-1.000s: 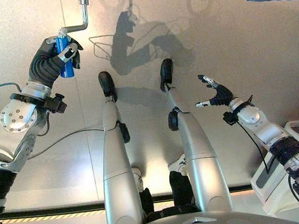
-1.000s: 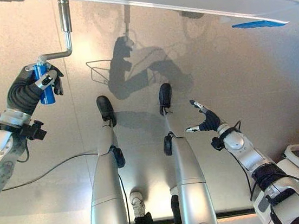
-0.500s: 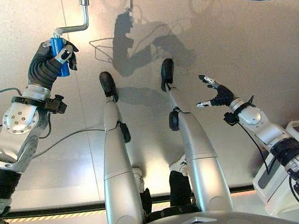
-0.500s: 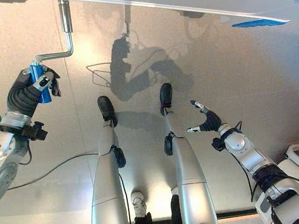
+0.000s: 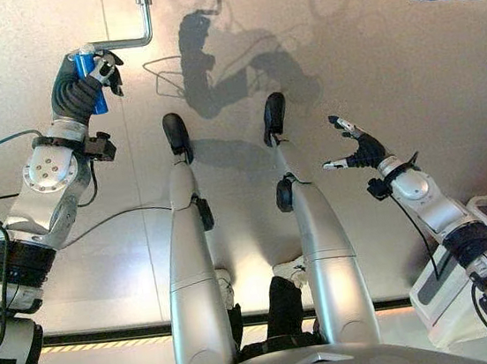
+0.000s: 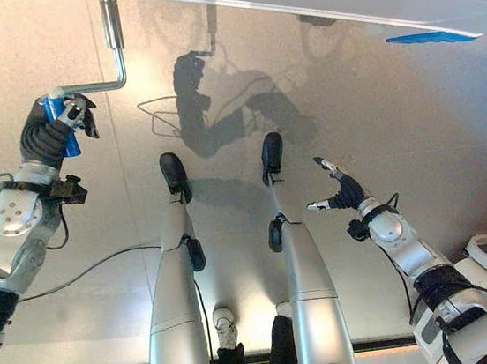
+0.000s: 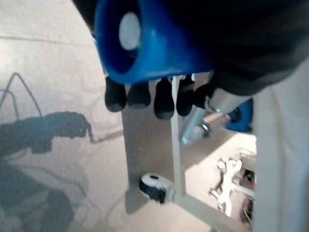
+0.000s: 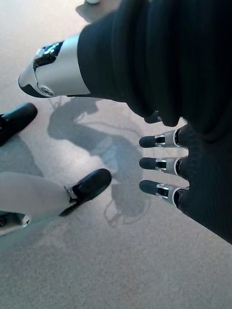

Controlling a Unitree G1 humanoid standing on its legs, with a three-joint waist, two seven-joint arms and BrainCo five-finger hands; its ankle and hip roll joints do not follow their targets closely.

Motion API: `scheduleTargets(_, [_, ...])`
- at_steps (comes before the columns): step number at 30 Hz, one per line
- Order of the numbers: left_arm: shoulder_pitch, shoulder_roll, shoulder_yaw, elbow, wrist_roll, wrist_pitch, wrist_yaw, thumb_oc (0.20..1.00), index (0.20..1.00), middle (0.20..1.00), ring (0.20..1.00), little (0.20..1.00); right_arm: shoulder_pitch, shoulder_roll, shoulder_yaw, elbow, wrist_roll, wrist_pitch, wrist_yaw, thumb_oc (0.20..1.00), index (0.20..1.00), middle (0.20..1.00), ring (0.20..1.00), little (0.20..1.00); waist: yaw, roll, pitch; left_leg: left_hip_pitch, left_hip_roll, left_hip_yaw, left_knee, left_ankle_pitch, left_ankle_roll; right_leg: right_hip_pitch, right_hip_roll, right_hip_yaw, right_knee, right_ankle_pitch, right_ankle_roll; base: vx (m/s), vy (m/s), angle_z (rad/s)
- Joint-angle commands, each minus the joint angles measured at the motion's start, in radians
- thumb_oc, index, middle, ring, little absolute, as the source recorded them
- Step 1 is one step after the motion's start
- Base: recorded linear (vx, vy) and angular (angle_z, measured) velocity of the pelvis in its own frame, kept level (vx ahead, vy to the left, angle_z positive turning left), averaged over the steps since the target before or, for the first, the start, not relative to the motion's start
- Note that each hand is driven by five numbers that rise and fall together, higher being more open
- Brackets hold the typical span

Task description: Raise the hospital bed

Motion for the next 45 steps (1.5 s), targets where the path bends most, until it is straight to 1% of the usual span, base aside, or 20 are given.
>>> scheduleTargets(1, [-0.028,-0.032,-0.017,-0.063,0.056,-0.013,0.002,0.200,0.200,0.200,0.200,0.200,0.028,-0.022,0.029,-0.036,0.001,-0.002,-0.003,1.000,1.000,1.000,1.000,1.000,-0.038,0.001,0.001,0.060,-0.039,0.027,0.102,-0.146,0.060,0.047,0.011,0.036,0.021,-0.018,0.114,0.00,0.000,0.00])
scheduleTargets(12, [-0.180,-0.073,-0.108,0.045,0.079,0.002,0.017,0.200,0.200,0.200,0.200,0.200,-0.008,-0.021,0.060,-0.028,0.012,0.000,-0.003,1.000,1.000,1.000,1.000,1.000,-0.058,-0.009,0.002,0.043,-0.034,0.025,0.115,-0.156,0.061,0.024,0.020,0.043,0.031,-0.022,0.112,0.00,0.000,0.00])
scheduleTargets(18, [-0.231,-0.102,-0.142,0.113,0.093,0.016,0.018,0.200,0.200,0.200,0.200,0.200,-0.026,-0.021,0.072,-0.022,0.015,0.002,-0.001,1.000,1.000,1.000,1.000,1.000,-0.067,-0.013,0.002,0.036,-0.030,0.028,0.120,-0.159,0.062,0.015,0.025,0.047,0.035,-0.022,0.113,0.00,0.000,0.00])
scheduleTargets(26, [-0.305,-0.199,-0.183,0.295,0.109,0.042,0.016,0.200,0.200,0.200,0.200,0.200,-0.064,-0.007,0.097,0.005,0.015,0.005,-0.009,1.000,1.000,1.000,1.000,1.000,-0.082,-0.017,0.002,0.033,-0.025,0.031,0.124,-0.159,0.059,0.006,0.030,0.050,0.041,-0.021,0.109,0.00,-0.001,-0.01])
scheduleTargets(33, [-0.381,-0.268,-0.223,0.405,0.121,0.056,0.022,0.200,0.200,0.200,0.200,0.200,-0.105,0.002,0.120,0.009,0.022,0.007,-0.016,1.000,1.000,1.000,1.000,1.000,-0.095,-0.022,0.002,0.029,-0.018,0.032,0.129,-0.161,0.058,-0.003,0.037,0.056,0.051,-0.023,0.108,0.00,-0.007,-0.05])
scheduleTargets(40, [-0.438,-0.294,-0.260,0.440,0.134,0.059,0.023,0.200,0.200,0.200,0.200,0.200,-0.119,0.010,0.133,0.025,0.029,0.008,-0.018,1.000,1.000,1.000,1.000,1.000,-0.105,-0.025,0.002,0.027,-0.016,0.035,0.129,-0.161,0.056,-0.003,0.039,0.056,0.052,-0.021,0.108,0.00,-0.004,-0.02])
scheduleTargets(45, [-0.450,-0.297,-0.276,0.419,0.137,0.052,0.023,0.200,0.200,0.200,0.200,0.200,-0.121,0.011,0.136,0.030,0.030,0.006,-0.019,1.000,1.000,1.000,1.000,1.000,-0.106,-0.023,0.002,0.025,-0.016,0.036,0.135,-0.162,0.055,-0.004,0.039,0.057,0.053,-0.020,0.108,0.00,0.000,0.00])
